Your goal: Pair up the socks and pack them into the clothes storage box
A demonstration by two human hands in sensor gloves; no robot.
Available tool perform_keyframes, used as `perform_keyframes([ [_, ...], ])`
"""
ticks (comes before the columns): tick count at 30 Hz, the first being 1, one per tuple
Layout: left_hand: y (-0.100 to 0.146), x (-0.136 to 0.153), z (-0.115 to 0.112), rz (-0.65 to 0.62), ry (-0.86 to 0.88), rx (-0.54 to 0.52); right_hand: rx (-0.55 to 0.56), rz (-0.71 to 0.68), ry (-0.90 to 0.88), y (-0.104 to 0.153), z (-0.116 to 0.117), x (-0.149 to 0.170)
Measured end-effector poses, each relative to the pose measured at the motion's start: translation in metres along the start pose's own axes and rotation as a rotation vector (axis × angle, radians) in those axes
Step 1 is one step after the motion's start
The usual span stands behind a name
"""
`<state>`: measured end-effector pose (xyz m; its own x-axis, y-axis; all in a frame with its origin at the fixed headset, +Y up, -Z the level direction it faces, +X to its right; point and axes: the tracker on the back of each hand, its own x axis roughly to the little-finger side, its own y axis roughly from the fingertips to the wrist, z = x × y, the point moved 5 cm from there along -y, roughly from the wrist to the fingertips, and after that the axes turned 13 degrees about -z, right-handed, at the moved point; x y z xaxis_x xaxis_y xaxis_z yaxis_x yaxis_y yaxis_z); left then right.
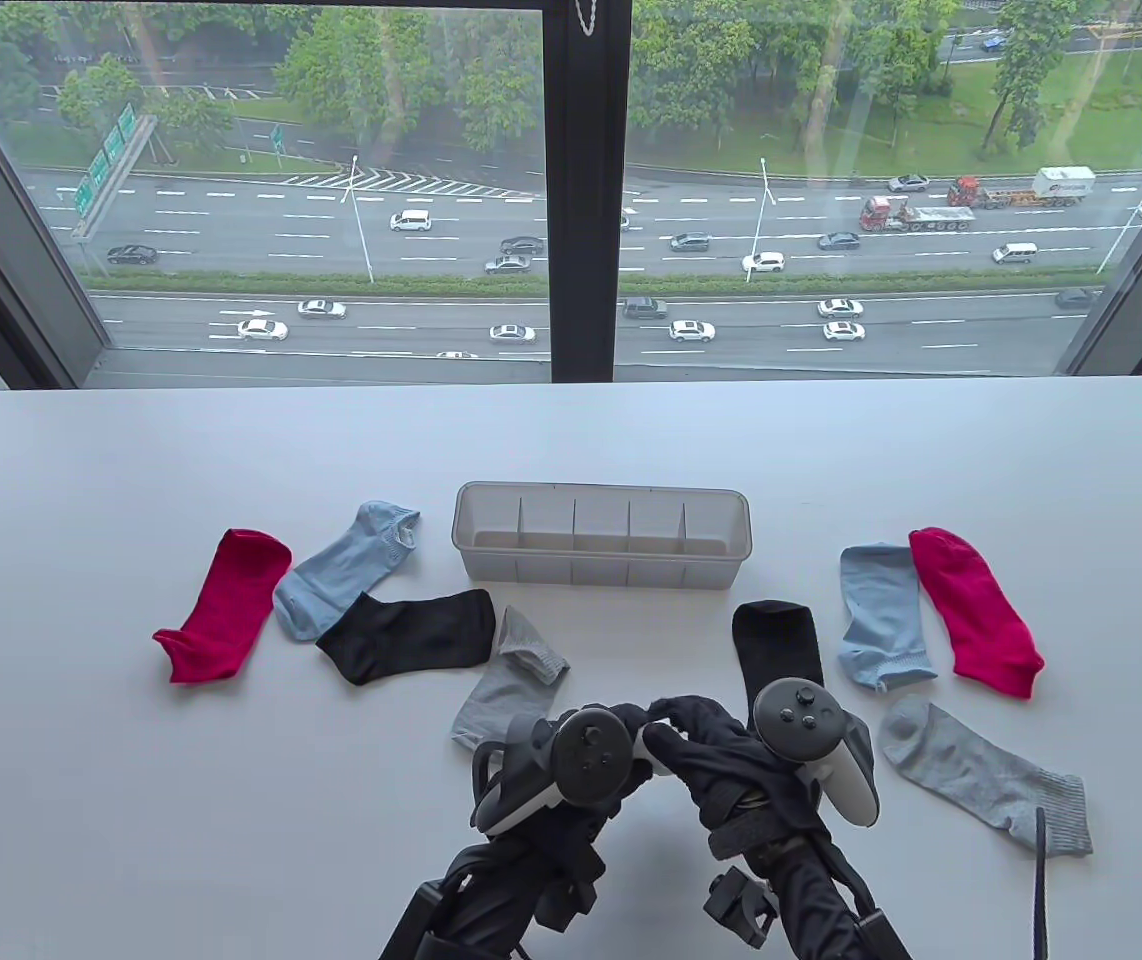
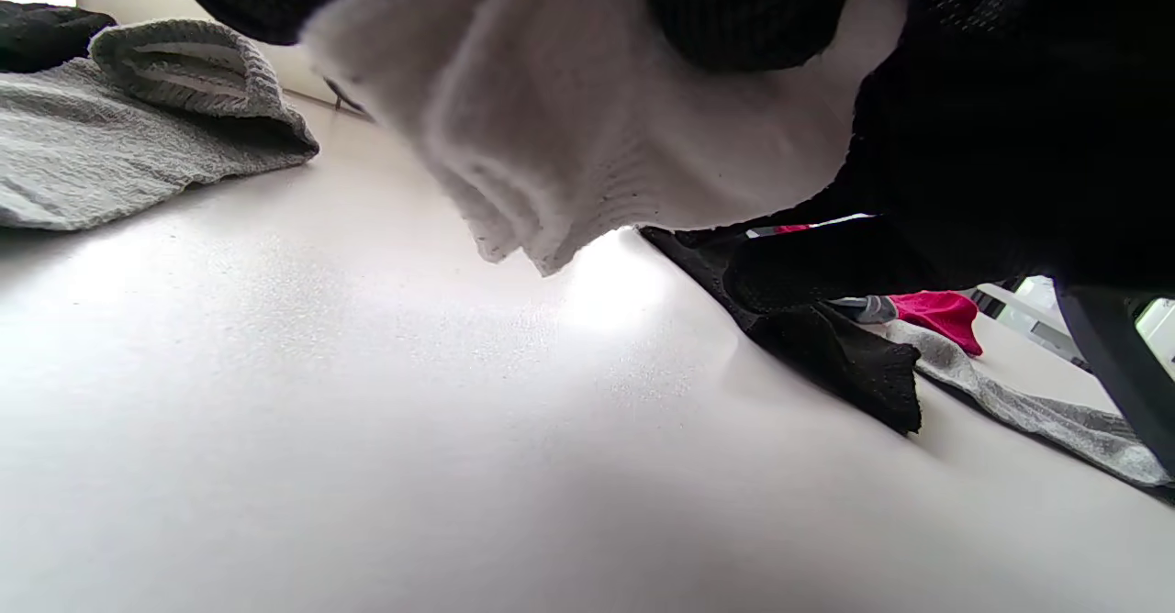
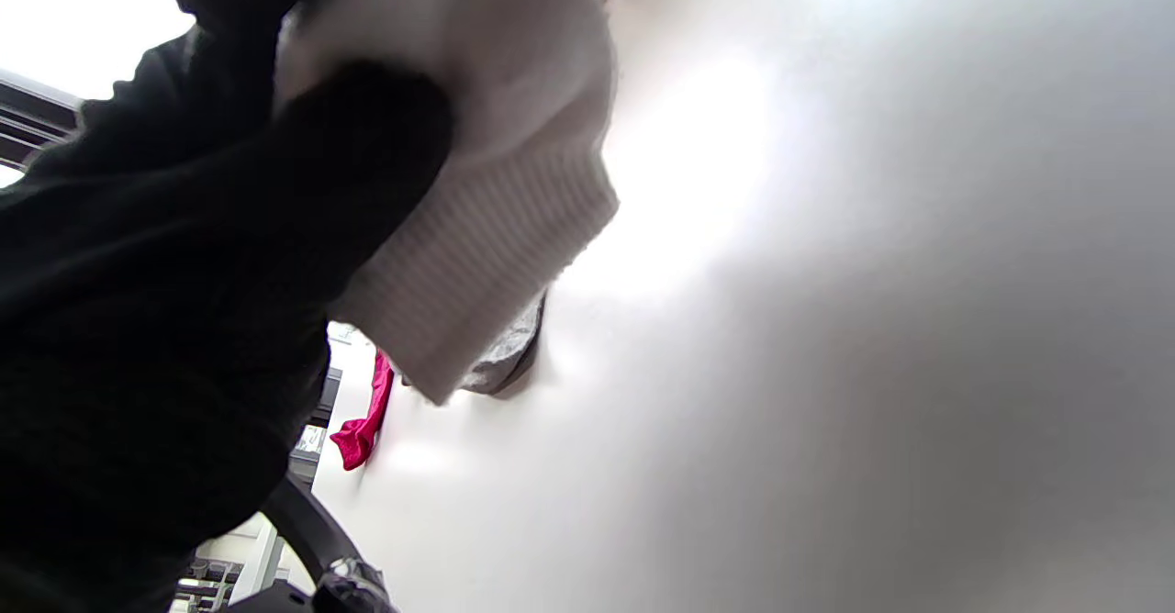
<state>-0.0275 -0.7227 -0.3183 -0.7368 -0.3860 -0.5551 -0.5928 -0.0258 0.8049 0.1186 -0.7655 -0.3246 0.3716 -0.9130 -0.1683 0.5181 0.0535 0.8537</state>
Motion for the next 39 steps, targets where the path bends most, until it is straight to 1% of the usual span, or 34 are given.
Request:
perform_keyframes([
  [1,0.0,0.002,-0.001,-0.004,0.015,0.011,-0.035,-0.01,-0.015,-0.001,0.002,-0.001],
  [2,0.0,0.003,-0.002,0.001,0.022,0.028,-0.036,0.0,-0.02,-0.002,0.002,-0.001],
  [3,0.0,0.004,-0.005,0.006,0.027,0.063,-0.012,0.014,-0.01,-0.002,0.001,-0.001],
  [6,0.0,0.003,-0.004,0.006,0.017,0.046,-0.031,0.018,0.072,-0.003,0.0,-0.002],
  [9,0.0,0.003,-0.005,0.01,0.01,0.066,0.007,0.051,0.029,-0.001,0.0,0.003],
  [12,0.0,-0.007,0.006,-0.058,0.003,-0.046,0.01,0.062,-0.035,0.0,0.0,0.008],
  [15,0.001,-0.005,0.006,-0.055,0.009,-0.035,0.017,0.028,-0.094,0.0,-0.002,0.004],
  [16,0.001,-0.003,0.003,-0.059,0.036,-0.01,0.01,-0.003,-0.097,0.0,-0.003,0.001],
  [18,0.001,0.001,0.0,-0.06,0.054,0.012,0.031,-0.021,-0.057,0.001,-0.007,-0.004],
  [20,0.001,0.001,0.001,-0.041,0.037,0.005,0.061,-0.026,0.02,0.0,-0.01,-0.007],
  [21,0.002,0.001,0.001,-0.019,0.015,0.011,0.05,-0.029,0.037,0.0,-0.009,-0.008],
  [22,0.002,0.0,0.0,-0.007,-0.01,0.016,0.043,-0.031,0.025,0.0,-0.009,-0.008],
  [23,0.003,-0.001,-0.002,0.007,-0.057,0.025,0.059,-0.015,-0.018,0.0,-0.009,-0.007],
  [24,0.004,-0.002,-0.001,0.018,-0.087,0.015,0.075,0.001,-0.038,0.001,-0.009,-0.006],
  [25,0.005,-0.006,0.003,-0.009,-0.094,-0.043,0.087,0.006,-0.047,0.002,-0.01,-0.004],
  [26,0.003,-0.01,0.006,-0.038,-0.094,-0.075,0.086,0.005,-0.067,0.001,-0.01,-0.003],
  [27,0.003,-0.011,0.006,-0.04,-0.094,-0.069,0.075,0.0,-0.082,0.001,-0.009,-0.004],
  [29,0.001,-0.01,0.002,-0.039,-0.081,-0.022,0.048,-0.055,-0.062,0.001,-0.006,-0.01],
  [31,0.001,-0.004,0.0,-0.02,-0.06,-0.006,0.002,-0.08,-0.037,-0.001,-0.003,-0.014],
  [33,0.003,-0.001,0.0,-0.005,-0.045,-0.002,0.041,-0.053,0.054,-0.002,-0.006,-0.015],
  [35,0.003,0.0,0.002,0.007,-0.058,-0.02,0.046,-0.058,0.128,-0.003,-0.007,-0.017],
  [37,0.003,-0.001,0.001,0.029,-0.093,-0.008,0.069,-0.051,0.135,-0.002,-0.008,-0.018],
  [38,0.003,-0.002,0.0,0.043,-0.11,0.014,0.082,-0.038,0.124,-0.001,-0.008,-0.017],
  [39,0.005,-0.003,0.002,0.05,-0.131,0.01,0.105,-0.011,0.123,0.0,-0.009,-0.014],
])
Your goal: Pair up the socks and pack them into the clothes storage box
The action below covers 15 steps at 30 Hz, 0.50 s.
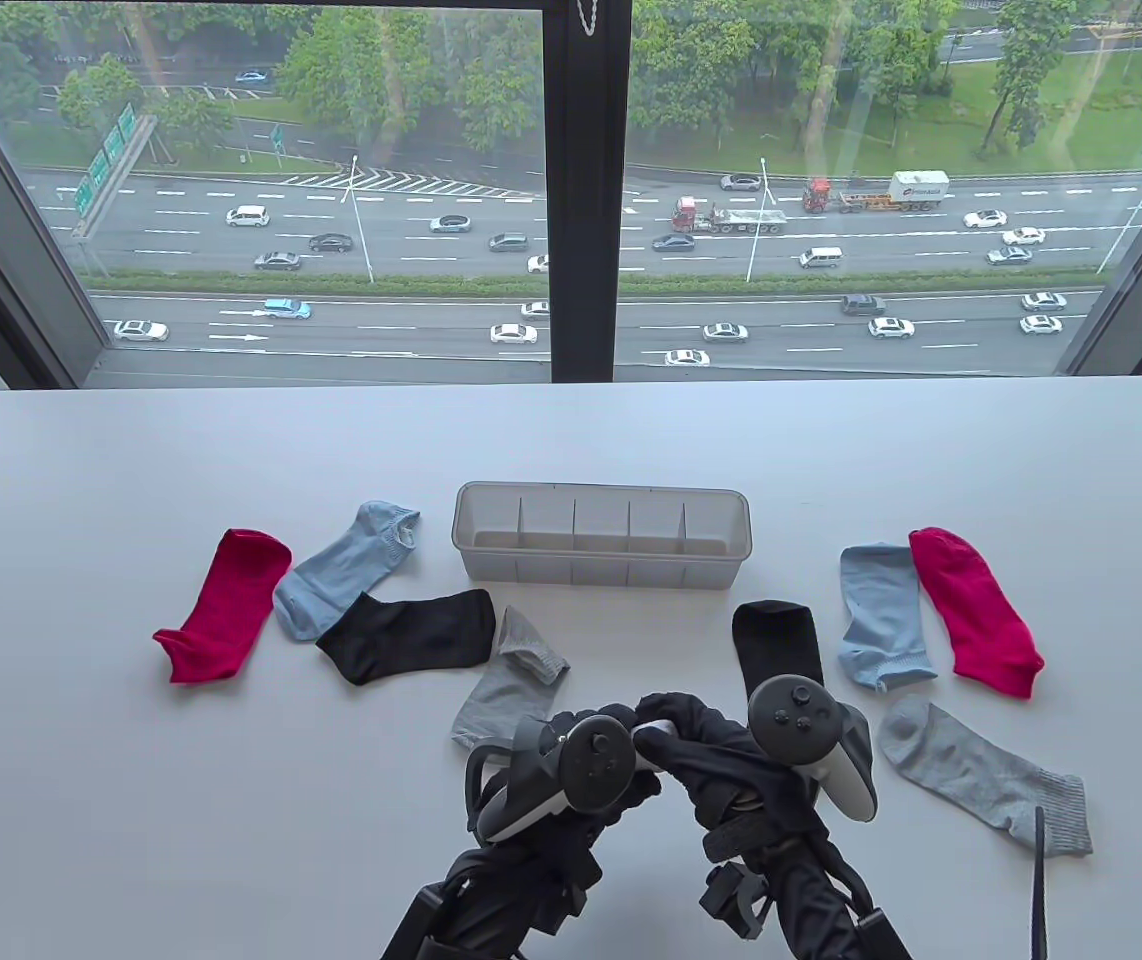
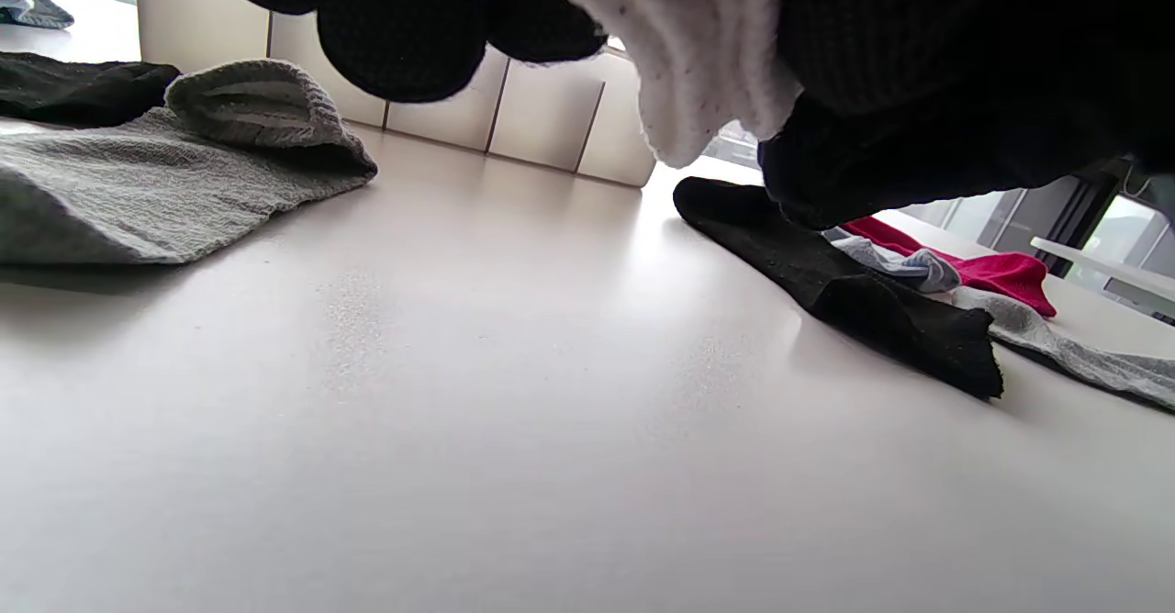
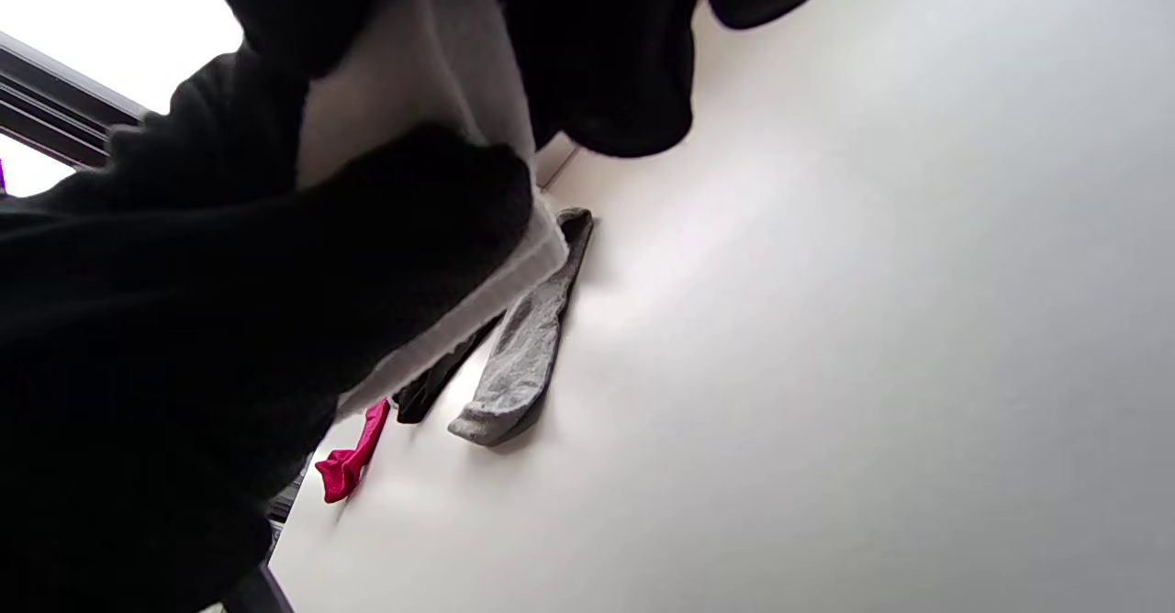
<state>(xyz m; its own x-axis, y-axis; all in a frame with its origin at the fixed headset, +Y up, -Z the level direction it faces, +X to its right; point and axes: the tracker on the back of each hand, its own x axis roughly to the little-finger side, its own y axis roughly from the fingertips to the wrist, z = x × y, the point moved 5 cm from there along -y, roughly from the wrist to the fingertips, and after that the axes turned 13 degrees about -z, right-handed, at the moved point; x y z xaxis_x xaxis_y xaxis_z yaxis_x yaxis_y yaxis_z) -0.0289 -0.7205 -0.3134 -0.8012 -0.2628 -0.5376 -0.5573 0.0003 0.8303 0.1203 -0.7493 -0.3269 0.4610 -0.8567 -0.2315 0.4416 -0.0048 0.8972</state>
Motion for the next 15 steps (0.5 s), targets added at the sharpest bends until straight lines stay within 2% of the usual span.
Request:
perform_keyframes([
  [3,0.0,-0.011,0.005,-0.056,-0.018,-0.055,0.023,0.032,-0.095,0.0,-0.002,0.006],
  [6,-0.003,-0.011,0.005,-0.049,-0.023,-0.045,-0.036,-0.035,-0.153,0.001,0.005,0.003],
  [8,-0.002,-0.003,0.003,-0.039,0.043,-0.024,-0.085,-0.079,-0.166,0.0,0.009,-0.001],
  [12,0.0,0.002,0.008,-0.026,0.06,-0.061,-0.004,-0.074,-0.022,-0.002,-0.001,-0.007],
  [15,0.0,-0.002,0.005,-0.026,0.026,-0.037,0.077,-0.023,-0.04,0.003,-0.007,-0.001],
])
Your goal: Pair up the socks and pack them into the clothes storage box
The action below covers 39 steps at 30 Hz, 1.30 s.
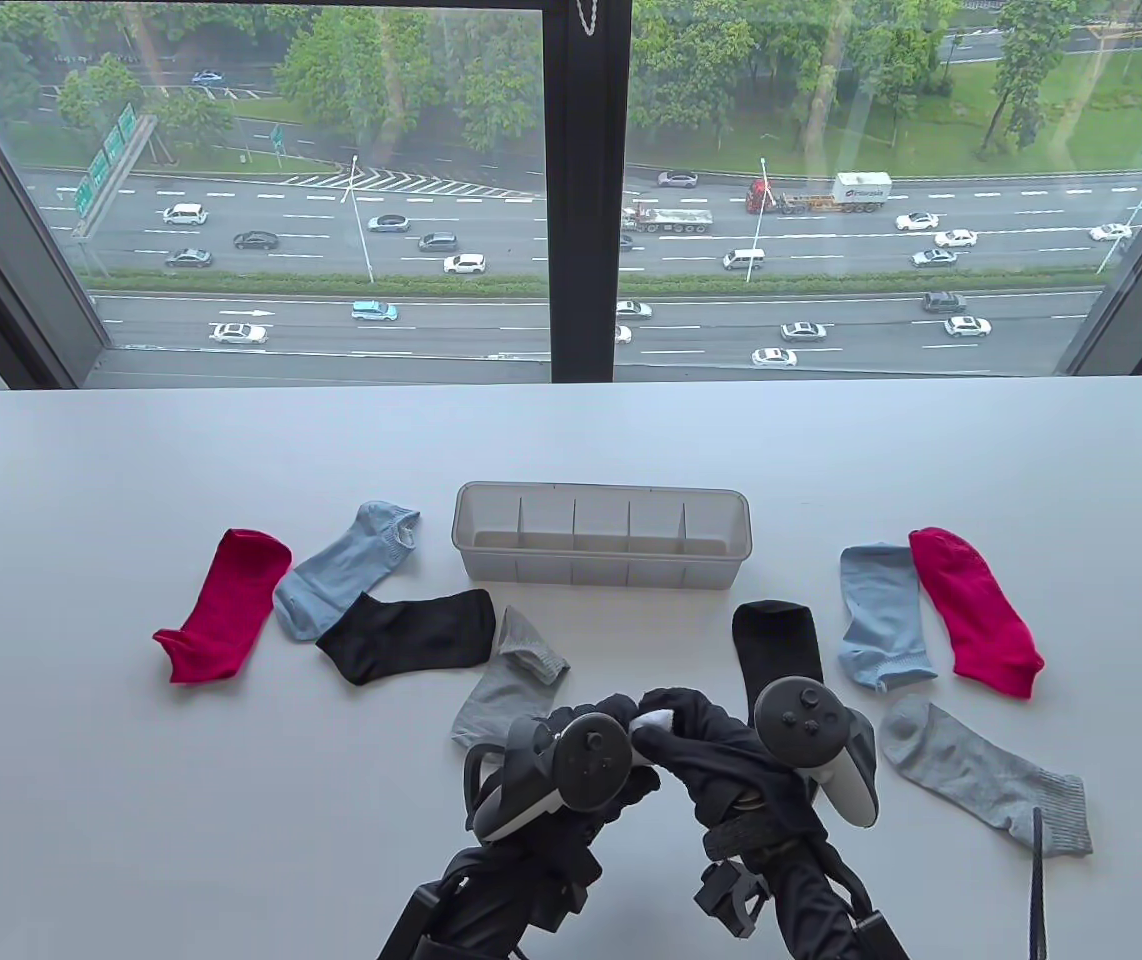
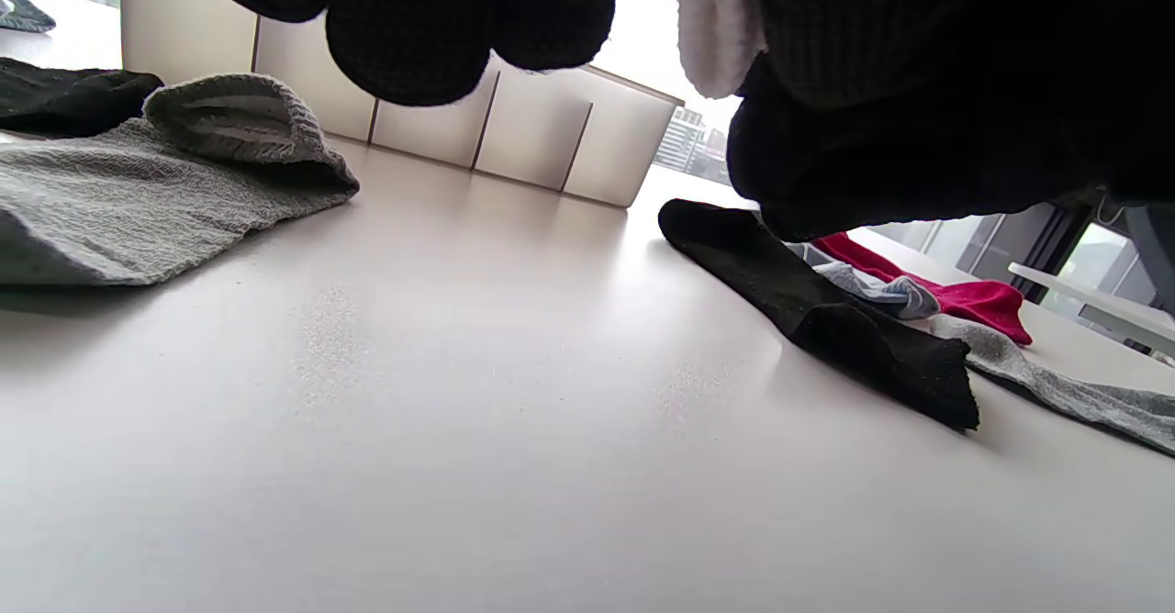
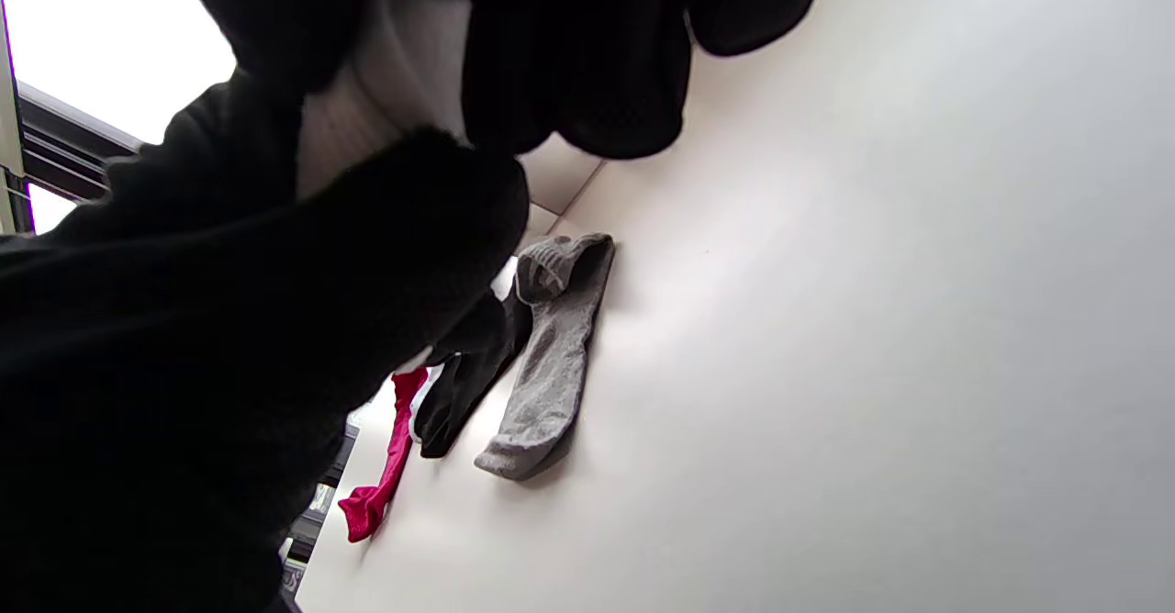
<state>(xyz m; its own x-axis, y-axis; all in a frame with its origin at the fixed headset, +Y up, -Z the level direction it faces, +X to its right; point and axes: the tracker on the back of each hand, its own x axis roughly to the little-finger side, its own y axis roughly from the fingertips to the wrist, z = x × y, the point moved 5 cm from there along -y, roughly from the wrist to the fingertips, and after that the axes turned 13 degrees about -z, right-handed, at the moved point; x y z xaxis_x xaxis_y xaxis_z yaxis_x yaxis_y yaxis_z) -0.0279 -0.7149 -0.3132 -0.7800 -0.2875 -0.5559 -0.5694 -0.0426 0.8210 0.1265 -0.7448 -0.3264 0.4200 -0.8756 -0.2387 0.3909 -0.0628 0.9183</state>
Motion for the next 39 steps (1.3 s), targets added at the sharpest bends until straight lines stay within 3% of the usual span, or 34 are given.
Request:
perform_keyframes([
  [3,-0.002,-0.01,0.003,-0.021,-0.055,-0.042,0.023,0.014,-0.09,0.001,-0.003,0.002],
  [8,-0.001,-0.007,0.003,-0.041,-0.004,-0.044,0.04,0.006,-0.084,0.002,-0.006,0.001],
  [12,-0.004,-0.008,-0.012,-0.108,0.071,0.078,0.157,0.105,-0.015,0.008,-0.017,0.012],
  [14,-0.005,-0.01,-0.009,-0.107,0.043,0.047,0.183,0.129,-0.05,0.01,-0.02,0.016],
  [16,-0.004,-0.011,-0.005,-0.093,0.037,0.022,0.157,0.081,-0.121,0.009,-0.019,0.018],
  [19,0.0,0.006,0.002,-0.062,0.2,-0.071,-0.047,-0.042,-0.452,0.002,-0.003,0.013],
  [21,0.002,0.012,0.003,-0.056,0.36,-0.134,-0.104,-0.002,-0.426,0.001,0.008,0.013],
  [22,0.001,0.012,0.002,-0.078,0.493,-0.163,-0.143,0.021,-0.326,0.001,0.016,0.015],
  [24,0.002,0.015,-0.001,-0.058,0.574,-0.149,-0.175,-0.028,-0.27,-0.003,0.018,0.011],
  [28,0.001,0.007,0.003,-0.138,0.562,-0.135,-0.099,-0.041,-0.295,0.0,0.009,0.007],
  [36,0.007,0.018,0.017,-0.033,0.438,-0.238,-0.063,-0.046,-0.163,-0.002,0.006,0.004],
  [39,0.007,0.02,0.015,-0.019,0.436,-0.229,-0.046,-0.045,-0.122,-0.003,0.004,0.002],
])
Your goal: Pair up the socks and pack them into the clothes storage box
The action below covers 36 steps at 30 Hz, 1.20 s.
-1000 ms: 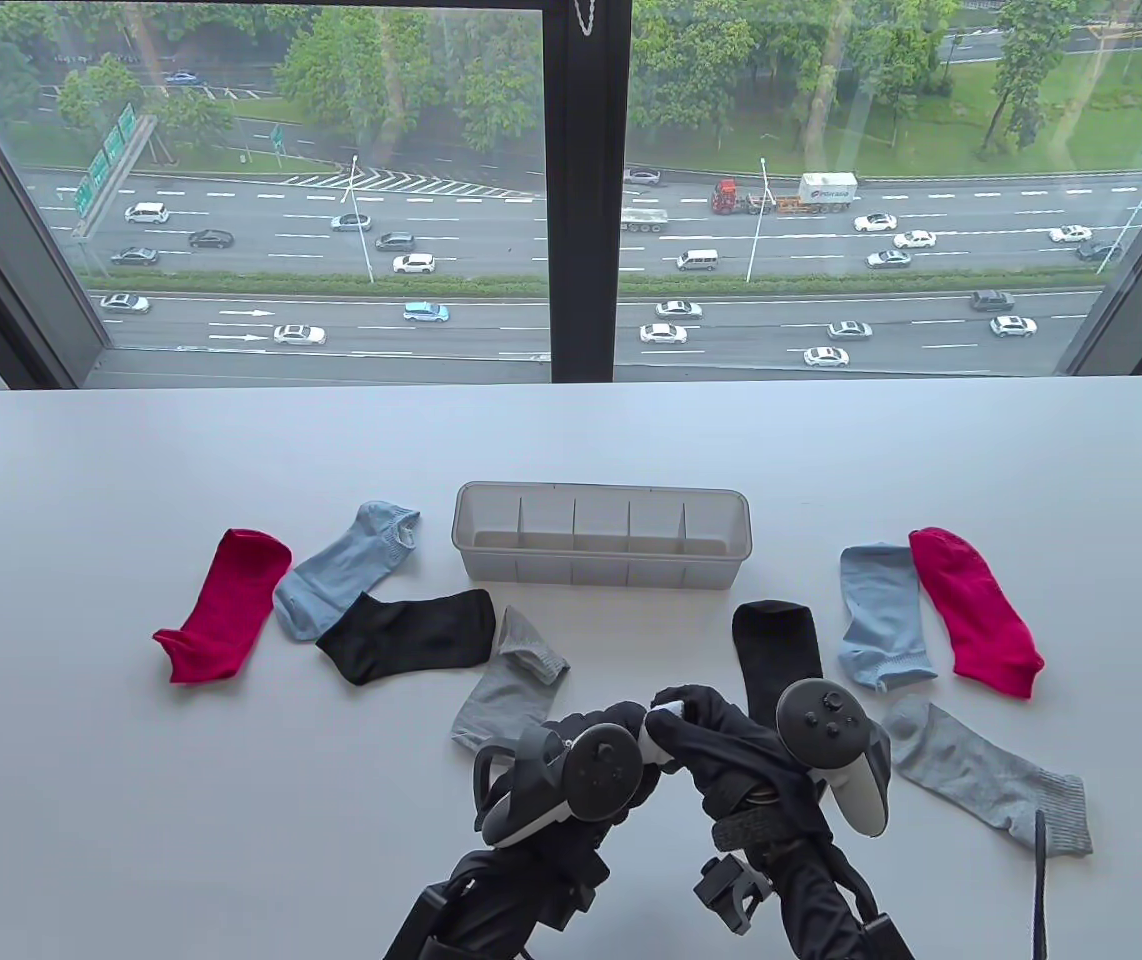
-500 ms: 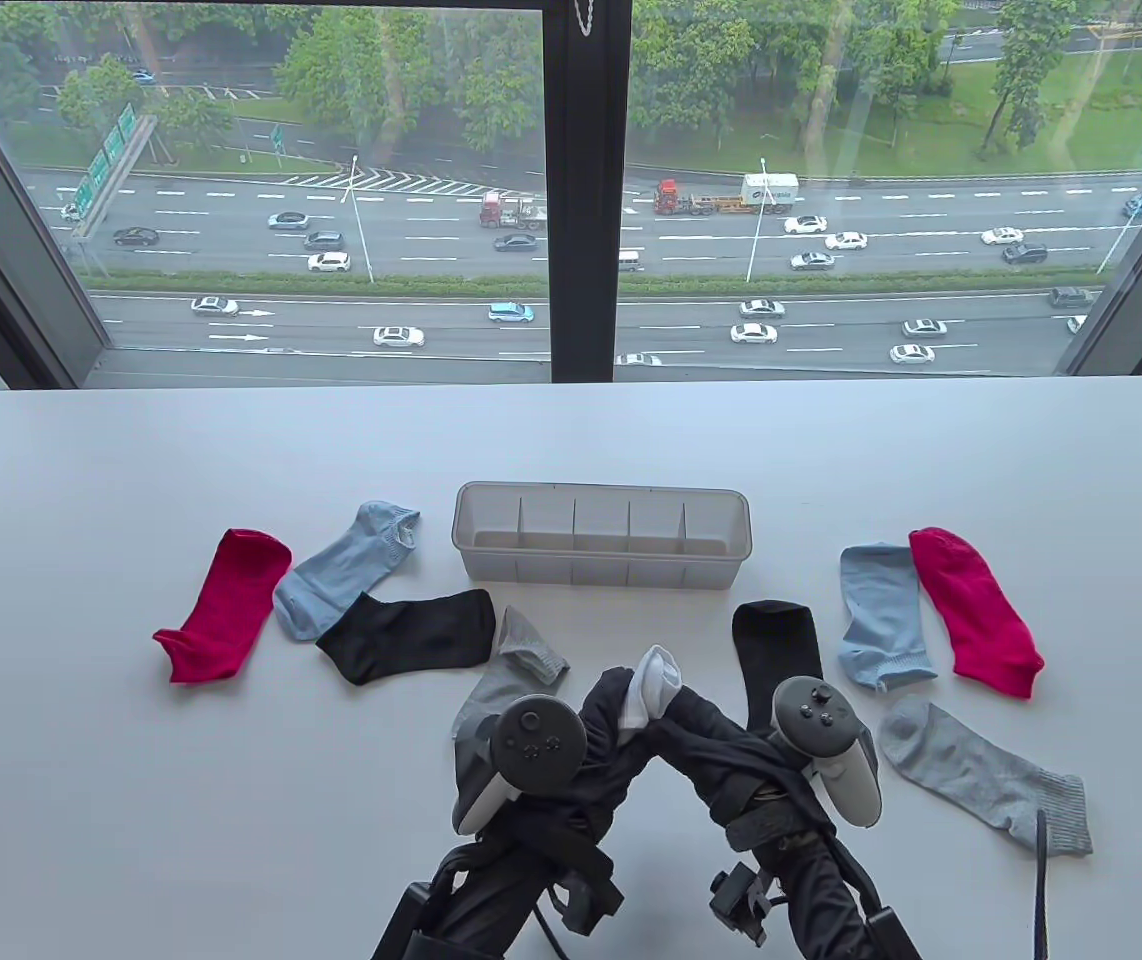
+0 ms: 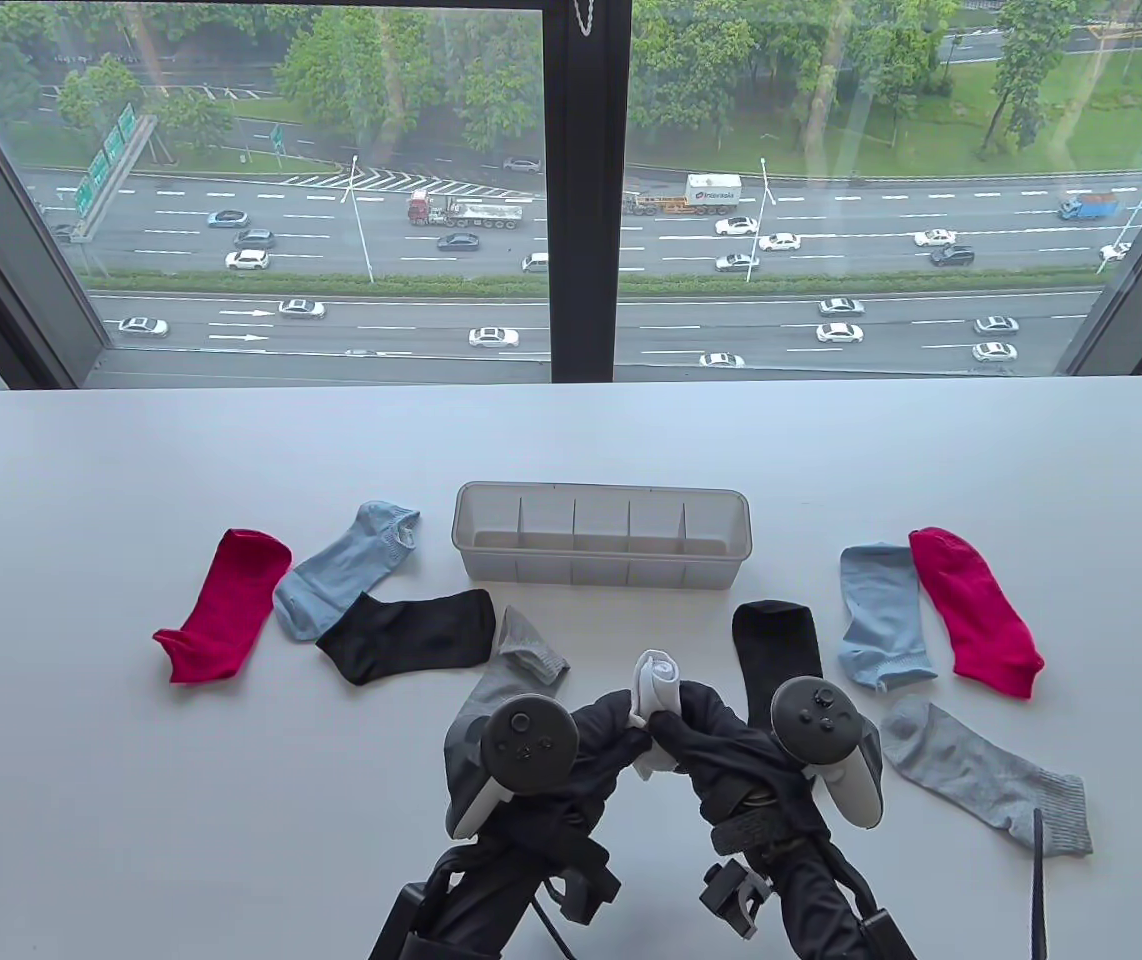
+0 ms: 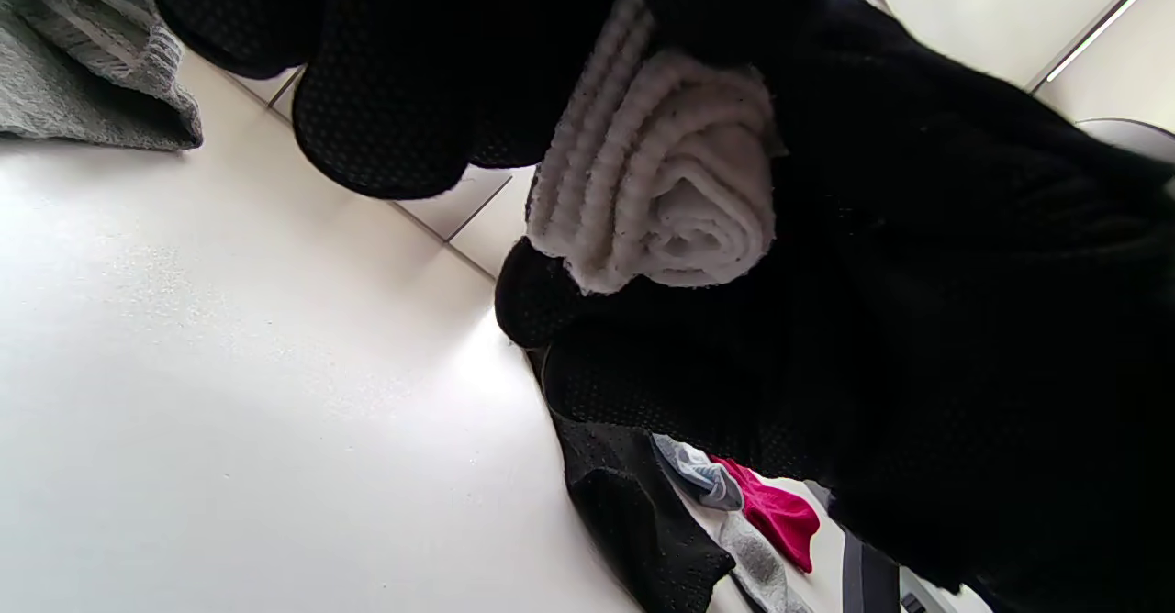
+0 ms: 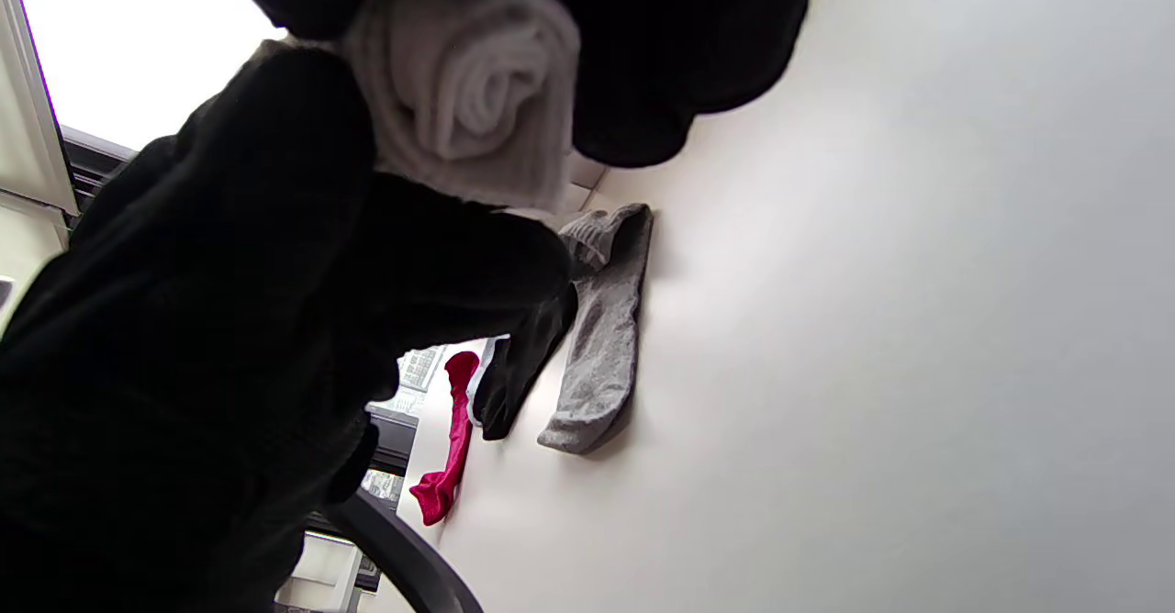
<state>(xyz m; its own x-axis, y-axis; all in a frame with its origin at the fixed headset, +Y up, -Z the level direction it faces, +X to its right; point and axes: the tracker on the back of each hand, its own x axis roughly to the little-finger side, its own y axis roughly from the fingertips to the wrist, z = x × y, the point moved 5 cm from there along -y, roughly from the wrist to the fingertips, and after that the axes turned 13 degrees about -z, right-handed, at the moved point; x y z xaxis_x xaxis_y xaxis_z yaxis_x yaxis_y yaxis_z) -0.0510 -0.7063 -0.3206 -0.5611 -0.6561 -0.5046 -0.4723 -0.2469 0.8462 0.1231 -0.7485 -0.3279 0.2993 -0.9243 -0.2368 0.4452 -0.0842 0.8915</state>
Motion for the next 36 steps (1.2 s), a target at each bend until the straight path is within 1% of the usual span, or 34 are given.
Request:
perform_keyframes([
  [2,0.0,0.001,-0.001,0.001,0.003,-0.005,0.03,0.004,0.005,0.0,-0.002,-0.001],
  [3,0.0,0.001,0.0,0.005,0.011,-0.026,0.041,0.001,0.005,0.001,-0.003,-0.001],
  [7,0.001,0.002,0.0,0.008,0.053,-0.036,0.045,0.001,0.009,0.002,-0.002,-0.002],
  [10,0.001,0.005,-0.002,0.015,0.094,-0.024,0.051,0.004,0.119,0.002,-0.003,-0.005],
  [12,0.001,0.005,-0.003,0.02,0.078,-0.002,0.079,0.017,0.218,0.002,-0.005,-0.007],
  [14,0.001,0.004,-0.003,0.012,0.045,-0.003,0.073,0.017,0.332,0.0,-0.004,-0.01],
  [16,0.001,0.004,-0.002,0.006,0.037,0.002,0.084,0.012,0.402,0.0,-0.005,-0.012],
  [18,0.0,0.002,-0.004,-0.021,0.064,0.034,0.098,0.026,0.347,0.0,-0.005,-0.011],
  [20,0.0,0.0,-0.004,-0.037,0.064,0.029,0.104,0.031,0.298,0.001,-0.006,-0.009],
  [22,-0.001,-0.002,-0.004,-0.05,0.071,0.028,0.128,0.01,0.321,0.003,-0.008,-0.013],
  [24,-0.001,0.001,0.0,-0.043,0.091,-0.005,0.145,-0.031,0.409,0.003,-0.006,-0.022],
  [25,0.0,0.003,0.003,-0.029,0.106,-0.018,0.125,-0.059,0.439,0.001,-0.003,-0.026],
  [26,0.001,0.005,0.005,-0.021,0.114,-0.024,0.086,-0.079,0.427,-0.001,0.001,-0.028],
  [28,0.003,0.009,0.008,-0.007,0.107,-0.03,-0.022,-0.102,0.343,-0.003,0.011,-0.03],
  [31,0.003,0.017,0.01,0.015,0.13,-0.043,-0.101,-0.126,0.318,-0.003,0.021,-0.03],
  [32,0.003,0.018,0.008,0.013,0.144,-0.033,-0.105,-0.119,0.357,-0.003,0.022,-0.03],
  [35,0.001,0.014,0.002,0.002,0.188,0.011,0.008,-0.101,0.569,-0.005,0.017,-0.032],
  [36,0.001,0.012,0.003,0.009,0.165,0.012,0.011,-0.108,0.617,-0.006,0.015,-0.033],
])
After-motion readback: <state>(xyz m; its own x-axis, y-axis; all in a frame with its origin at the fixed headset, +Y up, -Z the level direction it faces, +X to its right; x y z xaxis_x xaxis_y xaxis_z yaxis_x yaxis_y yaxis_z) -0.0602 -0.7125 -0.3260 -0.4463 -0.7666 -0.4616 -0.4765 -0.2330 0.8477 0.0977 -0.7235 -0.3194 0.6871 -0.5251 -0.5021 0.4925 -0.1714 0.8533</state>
